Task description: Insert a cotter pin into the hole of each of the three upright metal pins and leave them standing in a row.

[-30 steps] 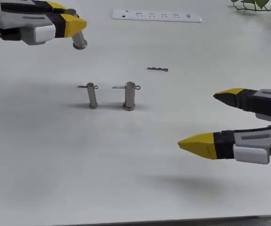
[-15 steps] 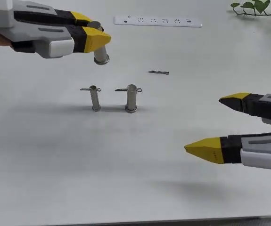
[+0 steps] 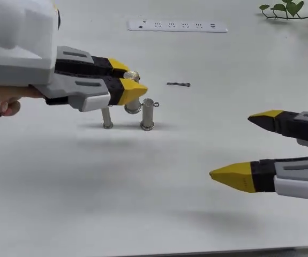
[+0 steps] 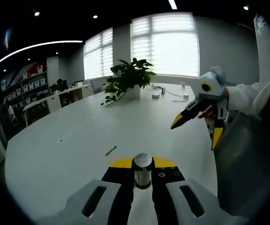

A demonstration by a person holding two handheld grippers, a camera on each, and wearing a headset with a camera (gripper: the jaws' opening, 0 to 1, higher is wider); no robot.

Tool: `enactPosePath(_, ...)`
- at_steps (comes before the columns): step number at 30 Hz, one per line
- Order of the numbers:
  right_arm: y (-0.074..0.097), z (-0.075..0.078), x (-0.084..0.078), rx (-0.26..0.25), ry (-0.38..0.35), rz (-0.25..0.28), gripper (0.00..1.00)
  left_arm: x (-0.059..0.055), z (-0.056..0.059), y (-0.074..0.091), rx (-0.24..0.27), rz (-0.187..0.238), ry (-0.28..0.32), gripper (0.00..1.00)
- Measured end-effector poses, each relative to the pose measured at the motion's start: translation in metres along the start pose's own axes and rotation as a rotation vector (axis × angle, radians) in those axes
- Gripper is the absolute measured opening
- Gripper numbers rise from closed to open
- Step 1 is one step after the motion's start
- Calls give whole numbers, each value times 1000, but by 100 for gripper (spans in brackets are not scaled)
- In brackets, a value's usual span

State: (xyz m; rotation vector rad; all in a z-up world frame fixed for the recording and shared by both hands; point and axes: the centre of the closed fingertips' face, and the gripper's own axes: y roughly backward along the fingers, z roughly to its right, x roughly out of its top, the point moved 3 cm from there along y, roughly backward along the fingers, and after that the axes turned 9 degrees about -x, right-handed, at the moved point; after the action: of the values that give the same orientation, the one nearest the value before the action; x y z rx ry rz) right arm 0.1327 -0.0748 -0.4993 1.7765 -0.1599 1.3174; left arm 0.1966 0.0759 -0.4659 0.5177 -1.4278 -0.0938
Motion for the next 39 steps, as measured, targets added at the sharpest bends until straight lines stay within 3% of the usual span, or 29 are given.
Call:
enactPosePath(10,-1,-5,1,13,4,0,81,-19,18,-17,-30,-45,15,10)
enactPosePath(12,-2,-4,-1,14,2,-1,81,-25,12,-17,-30,-44,22,10)
enactPosePath(14,-3,-3,-2,16,2,-4,81,-24,19,-22,-22,-47,26,10)
enactPosePath(27,-3,-6,-5,22,-4,-10,81,-44,15,-34,6,-64,86,10)
enactPosePath(39,-6,-5,-8,25,-8,-25,81,-55,13,-42,6,-85,75,10)
